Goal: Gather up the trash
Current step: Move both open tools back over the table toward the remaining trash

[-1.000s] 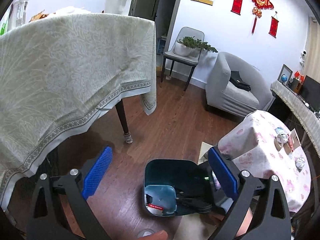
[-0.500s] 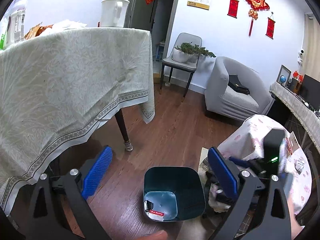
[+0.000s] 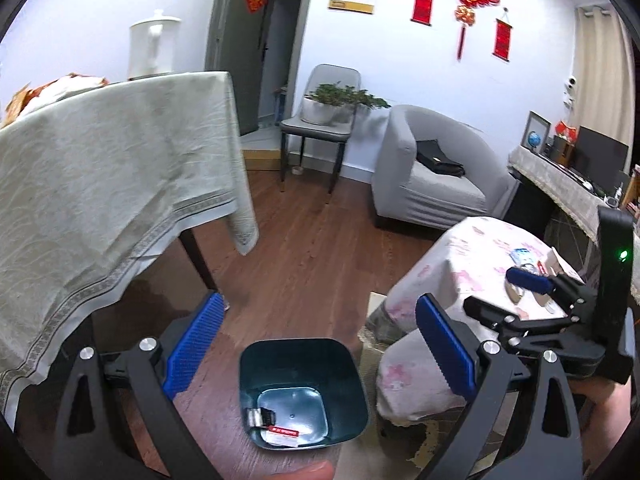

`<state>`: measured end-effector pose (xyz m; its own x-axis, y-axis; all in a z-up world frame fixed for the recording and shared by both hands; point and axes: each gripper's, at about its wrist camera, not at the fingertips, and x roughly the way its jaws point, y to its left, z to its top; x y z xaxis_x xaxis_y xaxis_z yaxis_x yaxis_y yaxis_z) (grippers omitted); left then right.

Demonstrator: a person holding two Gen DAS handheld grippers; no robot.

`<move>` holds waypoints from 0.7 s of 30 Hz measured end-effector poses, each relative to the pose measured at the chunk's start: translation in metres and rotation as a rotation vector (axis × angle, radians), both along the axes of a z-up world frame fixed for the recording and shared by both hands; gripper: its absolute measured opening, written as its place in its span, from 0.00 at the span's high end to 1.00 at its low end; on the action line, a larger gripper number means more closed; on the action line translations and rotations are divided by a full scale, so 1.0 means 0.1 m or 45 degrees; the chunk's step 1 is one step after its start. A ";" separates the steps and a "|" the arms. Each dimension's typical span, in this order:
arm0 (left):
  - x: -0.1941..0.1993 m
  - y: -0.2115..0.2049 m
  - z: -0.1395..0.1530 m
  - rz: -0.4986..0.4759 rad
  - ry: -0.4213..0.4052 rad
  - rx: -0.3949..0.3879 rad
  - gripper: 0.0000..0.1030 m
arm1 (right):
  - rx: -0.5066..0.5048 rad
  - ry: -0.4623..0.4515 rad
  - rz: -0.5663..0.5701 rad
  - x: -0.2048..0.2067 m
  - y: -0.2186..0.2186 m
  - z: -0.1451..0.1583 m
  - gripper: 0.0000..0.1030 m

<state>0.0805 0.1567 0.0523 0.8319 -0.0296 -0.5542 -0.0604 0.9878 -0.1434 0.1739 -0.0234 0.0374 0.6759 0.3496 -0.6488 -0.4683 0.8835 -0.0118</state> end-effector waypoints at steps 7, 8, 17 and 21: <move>0.15 -0.42 -0.02 -0.091 0.010 -0.015 0.05 | 0.008 -0.015 -0.085 0.01 -0.52 0.08 0.13; 0.16 -0.46 -0.02 -0.101 0.010 -0.013 0.05 | 0.010 -0.017 -0.094 0.01 -0.57 0.09 0.14; 0.33 -1.06 -0.16 -0.248 0.030 -0.022 0.05 | 0.010 -0.034 -0.210 -0.01 -1.20 0.12 0.13; 0.36 -1.35 -0.22 -0.322 0.034 0.019 0.05 | 0.018 -0.029 -0.264 0.01 -1.48 0.12 0.13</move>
<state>0.1168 0.0217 0.0304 0.7840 -0.2267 -0.5778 0.1854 0.9740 -0.1305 0.1747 -0.1719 0.0497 0.7487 0.2103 -0.6286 -0.2761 0.9611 -0.0073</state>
